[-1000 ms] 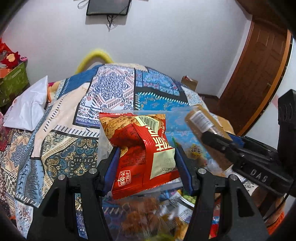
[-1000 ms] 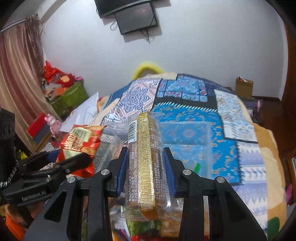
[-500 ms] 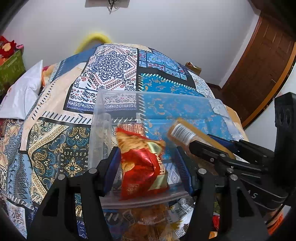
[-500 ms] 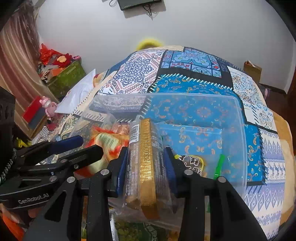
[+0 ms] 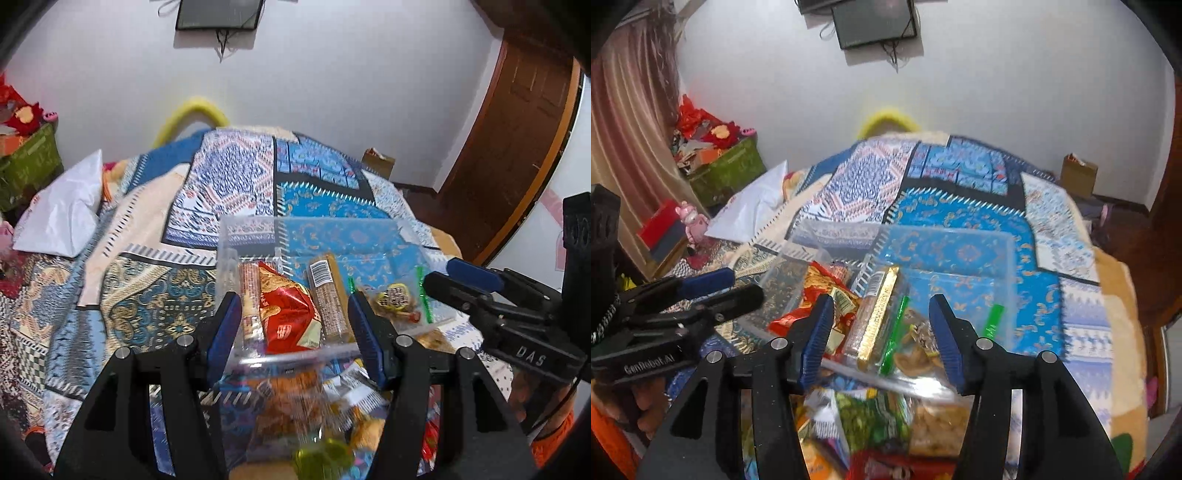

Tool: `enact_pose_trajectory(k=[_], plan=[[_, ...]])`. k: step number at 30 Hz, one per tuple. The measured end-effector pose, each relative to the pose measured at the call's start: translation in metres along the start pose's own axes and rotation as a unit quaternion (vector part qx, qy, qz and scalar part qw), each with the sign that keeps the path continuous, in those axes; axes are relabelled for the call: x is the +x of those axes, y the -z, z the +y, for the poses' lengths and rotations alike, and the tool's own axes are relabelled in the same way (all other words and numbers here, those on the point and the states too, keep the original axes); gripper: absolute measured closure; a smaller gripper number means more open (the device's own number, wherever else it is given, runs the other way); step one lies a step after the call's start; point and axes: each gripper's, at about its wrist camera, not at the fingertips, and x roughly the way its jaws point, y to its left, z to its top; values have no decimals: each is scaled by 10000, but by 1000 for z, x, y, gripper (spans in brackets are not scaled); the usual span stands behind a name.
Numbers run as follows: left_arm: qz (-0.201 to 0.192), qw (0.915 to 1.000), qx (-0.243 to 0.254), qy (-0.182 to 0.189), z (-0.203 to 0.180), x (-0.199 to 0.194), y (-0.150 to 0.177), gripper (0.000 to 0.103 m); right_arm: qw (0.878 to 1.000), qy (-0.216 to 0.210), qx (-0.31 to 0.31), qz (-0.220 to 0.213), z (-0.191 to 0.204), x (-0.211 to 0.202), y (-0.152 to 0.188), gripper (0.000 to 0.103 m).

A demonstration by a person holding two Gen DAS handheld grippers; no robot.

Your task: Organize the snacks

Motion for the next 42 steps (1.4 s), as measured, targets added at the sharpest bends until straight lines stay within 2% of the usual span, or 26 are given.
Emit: enact_pose_trajectory(k=[4,12,15,23,32,33,36,42], plan=[[-168,9998,63,-44,-3,-31,6,38,9997,82,8,-212,-1,-30,6,42],[-216,9996,143,-147,-5,-73,36,29,9990,287,-37,-347,-4,-69,30,39],[-121,9996,165,-211,-3,-76,51,29,9987,377,-59,-341,-3,-76,44,29],[329,9991,10,-252,8,-63,90,28,9990,440,-68,10,1,-68,84,28],[940,9950,-216,-272,17,-33,135,29,9956,362,100,856,-4,-21,124,28],[1018,9941,-251,-280,19,-28,139,29,9950,344,127,925,-5,-19,129,27],[1127,9927,-346,-250,21,-20,147,29,9950,386,20,924,-1,-16,135,15],[1302,9899,-551,-107,25,-6,158,29,9931,597,-437,906,10,-12,142,8]])
